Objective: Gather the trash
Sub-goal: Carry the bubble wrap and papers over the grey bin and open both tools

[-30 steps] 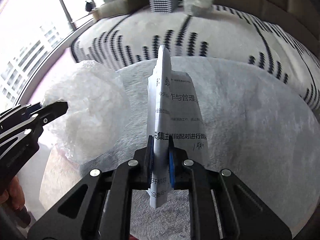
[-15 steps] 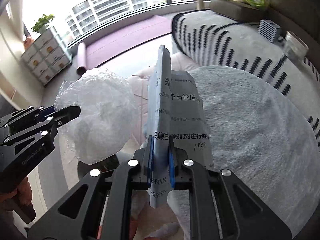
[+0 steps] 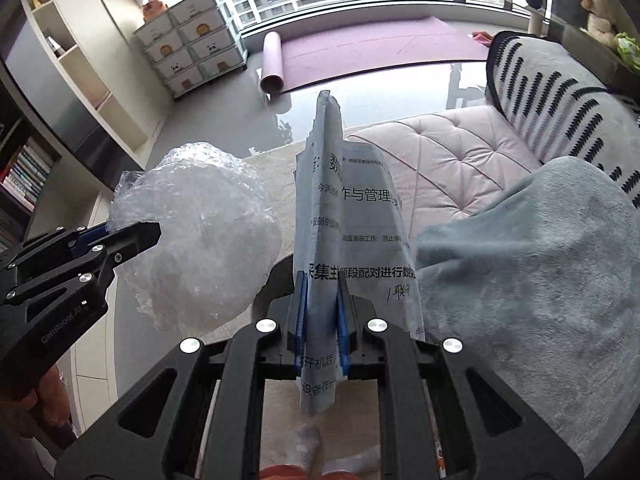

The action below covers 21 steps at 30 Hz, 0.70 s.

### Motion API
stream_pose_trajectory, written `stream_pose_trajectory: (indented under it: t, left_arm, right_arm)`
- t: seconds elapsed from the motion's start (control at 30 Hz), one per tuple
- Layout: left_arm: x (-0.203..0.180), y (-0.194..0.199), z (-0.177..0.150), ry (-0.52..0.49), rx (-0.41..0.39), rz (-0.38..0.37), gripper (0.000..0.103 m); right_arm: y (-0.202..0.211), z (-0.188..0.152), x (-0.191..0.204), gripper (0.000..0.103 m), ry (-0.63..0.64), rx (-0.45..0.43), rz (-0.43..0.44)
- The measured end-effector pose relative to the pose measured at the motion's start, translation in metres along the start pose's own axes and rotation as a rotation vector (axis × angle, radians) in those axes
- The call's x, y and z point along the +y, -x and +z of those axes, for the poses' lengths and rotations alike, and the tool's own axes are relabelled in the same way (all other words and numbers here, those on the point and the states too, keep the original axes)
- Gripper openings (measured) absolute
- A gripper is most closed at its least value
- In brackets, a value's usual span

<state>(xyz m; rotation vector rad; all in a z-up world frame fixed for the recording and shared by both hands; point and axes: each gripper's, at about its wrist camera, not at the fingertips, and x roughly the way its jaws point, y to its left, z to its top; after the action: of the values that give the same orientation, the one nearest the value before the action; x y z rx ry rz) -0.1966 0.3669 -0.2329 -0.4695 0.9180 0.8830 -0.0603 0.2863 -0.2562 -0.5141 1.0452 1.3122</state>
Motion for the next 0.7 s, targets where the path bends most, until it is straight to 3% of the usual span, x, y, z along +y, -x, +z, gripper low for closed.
stream_pose_trajectory:
  t: [0.23,0.37,0.43,0.7]
  left_arm:
    - [0.037,-0.009,-0.028,0.049,0.019,0.018,0.019]
    - [0.049,-0.013,-0.039,0.07,0.029,0.01,0.019]
    - [0.051,-0.018,-0.043,0.073,0.035,0.002,0.019]
    - [0.034,-0.043,-0.043,0.061,0.045,-0.051,0.019]
  right_arm:
    - [-0.065,-0.017,0.033,0.016,0.073,0.087,-0.007]
    - [-0.091,-0.023,0.038,0.044,0.081,0.117,-0.032]
    - [-0.092,-0.022,0.038,0.053,0.08,0.11,-0.045]
    - [-0.077,-0.024,0.028,0.053,0.078,0.107,-0.083]
